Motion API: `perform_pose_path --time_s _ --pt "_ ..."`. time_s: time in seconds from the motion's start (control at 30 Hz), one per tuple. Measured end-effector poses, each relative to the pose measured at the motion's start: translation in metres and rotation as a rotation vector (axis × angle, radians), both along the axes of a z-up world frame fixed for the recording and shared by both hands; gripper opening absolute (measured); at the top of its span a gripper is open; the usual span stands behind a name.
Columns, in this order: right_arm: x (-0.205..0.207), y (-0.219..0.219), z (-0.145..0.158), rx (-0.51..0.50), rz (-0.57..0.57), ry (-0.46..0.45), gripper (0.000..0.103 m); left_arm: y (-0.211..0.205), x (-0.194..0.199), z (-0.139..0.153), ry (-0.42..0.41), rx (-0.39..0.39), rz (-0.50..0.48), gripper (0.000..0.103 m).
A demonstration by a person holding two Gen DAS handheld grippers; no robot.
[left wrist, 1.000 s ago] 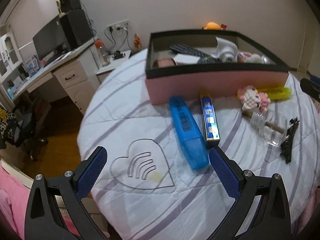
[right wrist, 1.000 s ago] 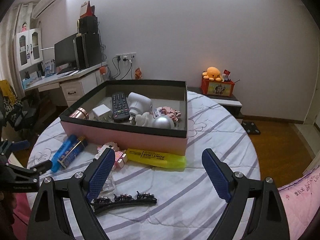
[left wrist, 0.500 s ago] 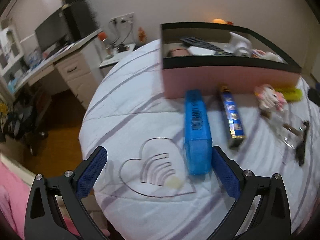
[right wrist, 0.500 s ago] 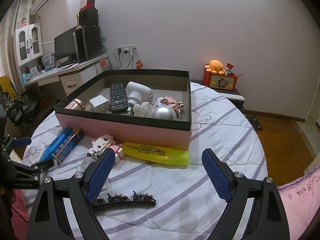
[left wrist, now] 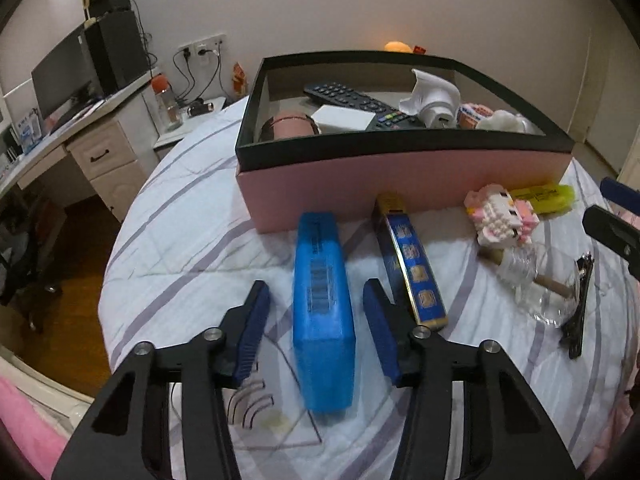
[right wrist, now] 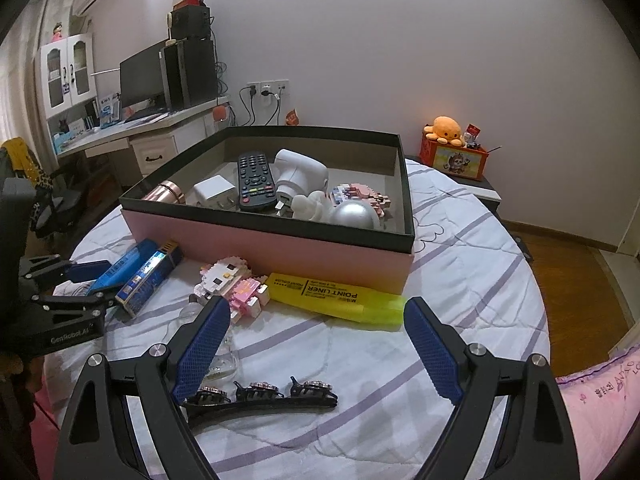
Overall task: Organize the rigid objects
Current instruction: 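Grasp the blue pencil case with the left tool while the right tool grasps the glass bottle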
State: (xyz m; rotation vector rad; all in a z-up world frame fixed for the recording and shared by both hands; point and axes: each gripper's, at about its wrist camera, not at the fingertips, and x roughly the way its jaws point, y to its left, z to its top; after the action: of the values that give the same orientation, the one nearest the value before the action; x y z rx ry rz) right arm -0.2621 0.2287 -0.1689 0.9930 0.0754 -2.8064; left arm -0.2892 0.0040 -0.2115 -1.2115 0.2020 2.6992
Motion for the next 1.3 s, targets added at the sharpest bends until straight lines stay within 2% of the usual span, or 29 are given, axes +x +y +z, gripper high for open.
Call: perform_pose_path --time_s 0.03,0.27,0.5,0.77,0.8,0.87,1.13,1.17,1.3 --pt "0.000 -0.001 0.000 0.001 0.001 -0.001 0.090 0.000 0.000 0.000 0.004 0.005 -0.006 0.026" --pt "0.005 -0.018 -0.001 0.014 0.054 -0.020 0.090 -0.010 0.021 0.006 -0.005 0.025 -0.029 0.026" --pt "0.008 -0.043 -0.014 0.032 0.127 -0.072 0.090 -0.012 0.047 0.007 -0.011 0.016 -0.038 0.026" --pt "-0.002 -0.063 -0.027 0.073 0.186 -0.112 0.089 -0.013 0.054 0.003 -0.014 0.026 -0.030 0.027" --pt "-0.003 -0.065 -0.028 0.074 0.193 -0.119 0.086 -0.013 0.053 0.003 -0.014 0.029 -0.031 0.027" --pt "-0.007 -0.068 -0.033 0.076 0.203 -0.147 0.059 -0.012 0.052 0.003 -0.011 0.028 -0.034 0.027" --pt "-0.009 -0.065 -0.037 0.047 0.220 -0.175 0.055 -0.013 0.047 0.000 -0.003 0.053 -0.047 0.033" --pt "-0.008 -0.065 -0.037 0.042 0.223 -0.170 0.052 -0.013 0.047 -0.001 0.000 0.052 -0.049 0.033" --pt "-0.004 -0.064 -0.035 0.024 0.237 -0.163 0.052 -0.013 0.048 0.002 0.010 0.064 -0.029 0.026"
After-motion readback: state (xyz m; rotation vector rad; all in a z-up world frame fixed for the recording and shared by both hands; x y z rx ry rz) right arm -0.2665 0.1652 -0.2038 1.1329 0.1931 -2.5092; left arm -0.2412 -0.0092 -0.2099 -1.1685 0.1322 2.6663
